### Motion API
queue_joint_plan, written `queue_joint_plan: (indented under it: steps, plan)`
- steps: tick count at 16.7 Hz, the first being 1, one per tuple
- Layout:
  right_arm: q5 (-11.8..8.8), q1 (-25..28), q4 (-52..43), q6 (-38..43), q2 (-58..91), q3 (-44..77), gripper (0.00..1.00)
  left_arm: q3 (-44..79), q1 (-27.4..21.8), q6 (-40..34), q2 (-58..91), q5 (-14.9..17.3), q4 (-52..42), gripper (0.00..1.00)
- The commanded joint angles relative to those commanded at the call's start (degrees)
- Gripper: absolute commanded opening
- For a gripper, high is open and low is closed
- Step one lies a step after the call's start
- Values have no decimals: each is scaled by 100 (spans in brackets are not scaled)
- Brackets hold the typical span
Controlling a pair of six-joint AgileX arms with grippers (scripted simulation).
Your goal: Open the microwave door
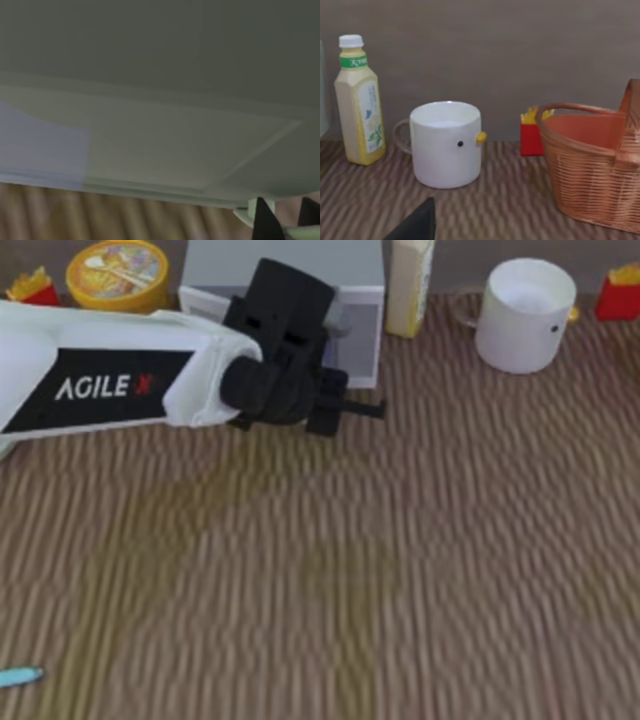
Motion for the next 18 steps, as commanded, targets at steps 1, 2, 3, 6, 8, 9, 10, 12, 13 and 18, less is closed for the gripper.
queue_joint_plan:
  steps: [1, 2, 3, 6, 8, 9, 10, 12, 13, 18]
  plan:
    - [0, 0, 0, 0, 0, 0, 100, -19, 8, 14, -3, 10, -1, 0]
    - [0, 0, 0, 0, 0, 0, 100, -70, 25, 58, -19, 37, 3, 0]
    - [0, 0, 0, 0, 0, 0, 100, -121, 43, 120, -54, 75, 24, 0]
    - [0, 0, 0, 0, 0, 0, 100, -272, 133, 332, -219, 231, 146, 0]
    - [0, 0, 0, 0, 0, 0, 100, -369, 168, 430, -247, 296, 162, 0]
    - [0, 0, 0, 0, 0, 0, 100, -375, 170, 434, -247, 299, 161, 0]
    - [0, 0, 0, 0, 0, 0, 100, -375, 170, 434, -247, 299, 161, 0]
    - [0, 0, 0, 0, 0, 0, 100, -375, 170, 434, -247, 299, 161, 0]
    - [0, 0, 0, 0, 0, 0, 100, -375, 170, 434, -247, 299, 161, 0]
    - [0, 0, 0, 0, 0, 0, 100, -375, 170, 434, -247, 299, 161, 0]
